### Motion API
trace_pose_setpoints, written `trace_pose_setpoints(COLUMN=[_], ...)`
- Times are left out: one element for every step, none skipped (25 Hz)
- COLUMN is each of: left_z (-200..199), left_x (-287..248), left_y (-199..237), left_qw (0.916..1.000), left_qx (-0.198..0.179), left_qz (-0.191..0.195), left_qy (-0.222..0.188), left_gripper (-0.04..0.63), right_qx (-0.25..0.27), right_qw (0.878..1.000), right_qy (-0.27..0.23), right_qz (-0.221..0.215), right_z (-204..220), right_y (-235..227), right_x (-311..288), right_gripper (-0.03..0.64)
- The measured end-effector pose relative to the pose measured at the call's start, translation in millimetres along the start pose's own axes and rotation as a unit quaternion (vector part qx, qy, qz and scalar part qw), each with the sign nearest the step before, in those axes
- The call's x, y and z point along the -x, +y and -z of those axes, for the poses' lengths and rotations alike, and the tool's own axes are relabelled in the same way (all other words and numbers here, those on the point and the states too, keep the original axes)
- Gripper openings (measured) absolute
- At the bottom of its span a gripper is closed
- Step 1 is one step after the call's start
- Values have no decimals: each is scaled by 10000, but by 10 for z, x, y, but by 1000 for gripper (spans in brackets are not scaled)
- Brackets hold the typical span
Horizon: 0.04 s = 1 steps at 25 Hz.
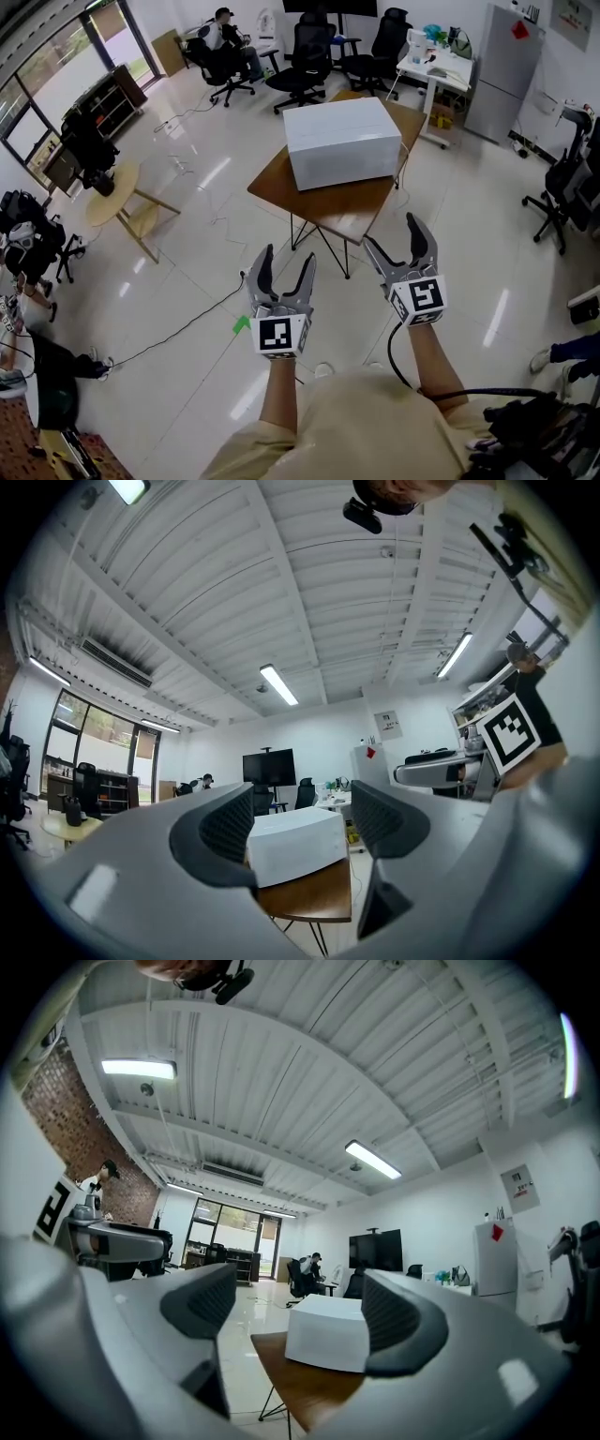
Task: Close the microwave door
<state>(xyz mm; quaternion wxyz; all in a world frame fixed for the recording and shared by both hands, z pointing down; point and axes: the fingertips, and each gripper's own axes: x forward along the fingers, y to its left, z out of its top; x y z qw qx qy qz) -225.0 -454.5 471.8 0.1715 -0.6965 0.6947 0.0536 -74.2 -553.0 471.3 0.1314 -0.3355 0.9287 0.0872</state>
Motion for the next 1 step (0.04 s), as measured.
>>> trace_pose_setpoints(left_z=[-40], left_x=[4], left_y=[25], left_qw=[10000], left_qx=[-15], left_qz=[14], left_qy=[-41], left_gripper=[326], right_qx=[5], right_qw=[10000], right_qy=[23], right_qz=[-4], right_z=[-6], right_y=[27], right_x=[-25], right_gripper=[407])
